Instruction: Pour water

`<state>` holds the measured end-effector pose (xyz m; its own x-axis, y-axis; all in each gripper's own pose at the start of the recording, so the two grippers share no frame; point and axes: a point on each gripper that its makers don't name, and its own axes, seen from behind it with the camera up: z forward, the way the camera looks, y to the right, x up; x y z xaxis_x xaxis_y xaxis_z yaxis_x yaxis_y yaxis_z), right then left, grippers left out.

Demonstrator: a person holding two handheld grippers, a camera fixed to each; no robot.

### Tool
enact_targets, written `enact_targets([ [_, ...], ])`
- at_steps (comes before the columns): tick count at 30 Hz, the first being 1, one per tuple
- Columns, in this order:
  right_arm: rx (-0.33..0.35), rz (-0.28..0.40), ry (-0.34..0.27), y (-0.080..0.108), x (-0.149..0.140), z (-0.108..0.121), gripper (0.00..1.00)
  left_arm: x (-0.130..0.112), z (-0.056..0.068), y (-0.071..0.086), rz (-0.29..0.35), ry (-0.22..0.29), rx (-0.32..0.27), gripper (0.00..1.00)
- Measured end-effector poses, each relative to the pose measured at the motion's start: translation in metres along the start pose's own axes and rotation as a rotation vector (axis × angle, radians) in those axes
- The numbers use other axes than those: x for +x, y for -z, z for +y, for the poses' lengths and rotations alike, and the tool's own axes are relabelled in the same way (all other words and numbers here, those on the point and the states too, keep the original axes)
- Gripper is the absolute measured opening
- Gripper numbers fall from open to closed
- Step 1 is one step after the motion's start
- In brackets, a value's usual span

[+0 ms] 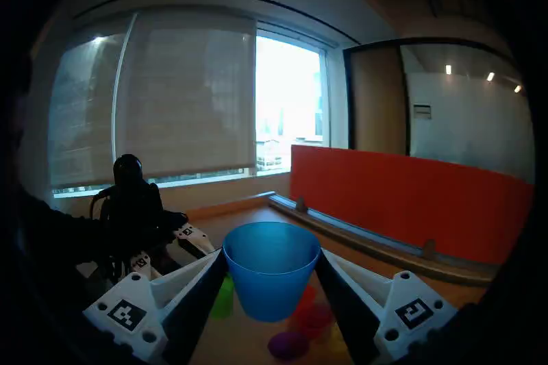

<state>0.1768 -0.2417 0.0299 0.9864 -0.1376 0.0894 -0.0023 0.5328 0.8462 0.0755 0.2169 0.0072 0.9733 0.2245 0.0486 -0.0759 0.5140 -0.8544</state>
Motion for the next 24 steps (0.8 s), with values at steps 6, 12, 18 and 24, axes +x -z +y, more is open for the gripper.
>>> enact_targets([
  [6, -0.002, -0.030, 0.004, 0.004, -0.015, 0.002, 0.90, -0.018, -0.001, -0.004, -0.061, -0.002, -0.002, 0.90],
  [12, 0.008, -0.074, 0.017, 0.009, -0.037, -0.002, 0.90, -0.037, -0.005, -0.008, -0.130, -0.005, -0.001, 0.90],
  [18, 0.030, -0.130, 0.022, 0.010, -0.060, -0.008, 0.90, -0.053, -0.003, -0.011, -0.189, -0.015, -0.015, 0.90],
  [24, 0.042, -0.147, 0.036, 0.009, -0.072, -0.009, 0.90, -0.064, -0.005, -0.014, -0.220, -0.021, -0.021, 0.90],
])
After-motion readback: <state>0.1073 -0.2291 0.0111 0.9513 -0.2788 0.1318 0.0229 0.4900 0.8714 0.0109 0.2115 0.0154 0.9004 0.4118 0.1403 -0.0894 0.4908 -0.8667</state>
